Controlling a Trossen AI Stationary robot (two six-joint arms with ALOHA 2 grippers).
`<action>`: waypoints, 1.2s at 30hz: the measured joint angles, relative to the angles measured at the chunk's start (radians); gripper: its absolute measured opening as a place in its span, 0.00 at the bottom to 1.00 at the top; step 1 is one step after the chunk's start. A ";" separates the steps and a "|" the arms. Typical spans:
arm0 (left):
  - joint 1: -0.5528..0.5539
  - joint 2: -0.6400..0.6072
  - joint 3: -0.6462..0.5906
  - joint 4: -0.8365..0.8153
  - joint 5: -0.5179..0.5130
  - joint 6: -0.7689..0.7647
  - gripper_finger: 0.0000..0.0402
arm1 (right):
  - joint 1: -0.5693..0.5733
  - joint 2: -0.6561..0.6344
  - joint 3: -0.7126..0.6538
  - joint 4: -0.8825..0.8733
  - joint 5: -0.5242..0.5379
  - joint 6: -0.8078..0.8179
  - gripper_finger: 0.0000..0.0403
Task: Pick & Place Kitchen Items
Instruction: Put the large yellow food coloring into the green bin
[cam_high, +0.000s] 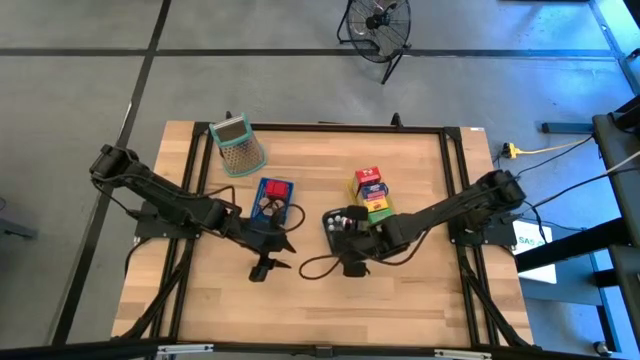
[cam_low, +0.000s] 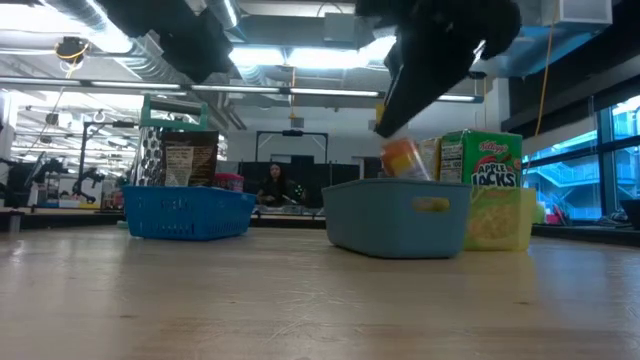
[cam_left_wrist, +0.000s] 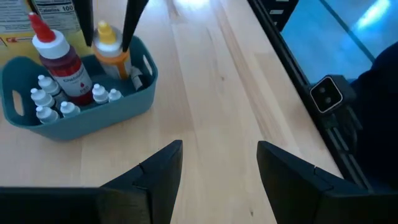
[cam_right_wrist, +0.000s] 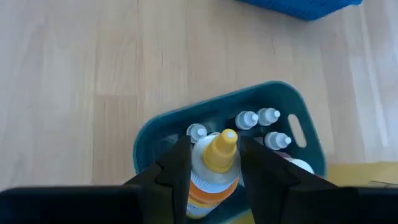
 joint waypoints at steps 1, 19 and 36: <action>0.001 0.000 0.000 0.006 0.000 0.000 0.50 | 0.000 -0.004 -0.014 0.013 -0.002 -0.001 0.30; 0.027 0.000 0.000 0.063 0.001 -0.009 0.50 | 0.012 -0.028 -0.073 0.118 0.078 -0.107 0.30; 0.027 0.000 0.000 0.069 0.001 -0.008 0.50 | 0.003 -0.076 -0.225 0.352 0.096 -0.129 0.30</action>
